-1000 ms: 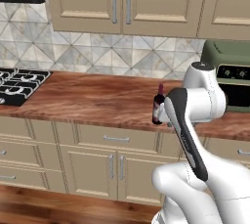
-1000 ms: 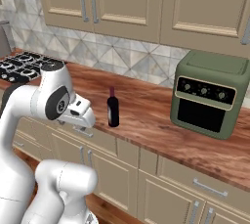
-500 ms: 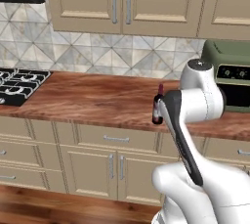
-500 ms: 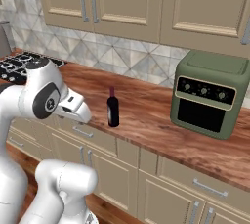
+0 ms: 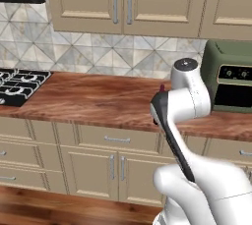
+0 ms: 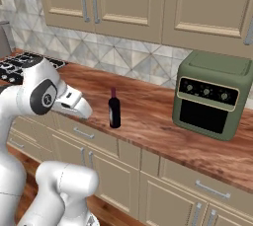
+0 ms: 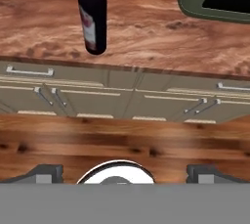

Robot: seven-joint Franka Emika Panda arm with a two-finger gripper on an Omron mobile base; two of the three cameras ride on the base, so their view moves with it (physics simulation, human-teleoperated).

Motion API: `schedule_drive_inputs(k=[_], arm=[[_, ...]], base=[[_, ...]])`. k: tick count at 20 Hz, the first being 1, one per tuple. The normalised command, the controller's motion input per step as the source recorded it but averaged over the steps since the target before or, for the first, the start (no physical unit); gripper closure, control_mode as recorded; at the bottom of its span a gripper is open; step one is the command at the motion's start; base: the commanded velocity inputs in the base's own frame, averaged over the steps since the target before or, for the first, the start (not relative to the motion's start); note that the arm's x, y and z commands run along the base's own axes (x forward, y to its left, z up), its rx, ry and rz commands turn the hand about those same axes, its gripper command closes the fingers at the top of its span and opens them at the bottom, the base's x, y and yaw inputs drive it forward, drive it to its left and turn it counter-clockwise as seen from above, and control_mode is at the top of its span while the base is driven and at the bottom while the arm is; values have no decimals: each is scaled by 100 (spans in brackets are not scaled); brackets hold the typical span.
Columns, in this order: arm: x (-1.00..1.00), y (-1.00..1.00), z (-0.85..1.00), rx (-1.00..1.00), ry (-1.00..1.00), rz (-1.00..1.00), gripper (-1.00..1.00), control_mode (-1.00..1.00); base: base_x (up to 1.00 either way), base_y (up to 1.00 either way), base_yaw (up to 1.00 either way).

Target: There is a wine glass and glass cup on the dining counter. Place the wine bottle next to the wine glass and the juice bottle next to the glass cup.

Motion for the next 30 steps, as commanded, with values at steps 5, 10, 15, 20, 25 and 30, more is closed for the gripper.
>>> schedule_drive_inputs(k=[5, 10, 15, 20, 25, 30], arm=[[28, 4, -10, -22, -11, 0, -100, -100], [24, 0, -6, -8, -2, 0, -100, -100], [21, -7, 4, 0, 3, 0, -100, -100], [19, -19, 8, 0, 3, 1, -100, -100], [21, -20, -1, 0, 0, 5, -100, -100], [36, -15, -11, 0, 0, 5, -100, -100]], base=[[0, 0, 0], [0, 0, 0], [0, 0, 0], [0, 0, 0], [0, 0, 0], [0, 0, 0]])
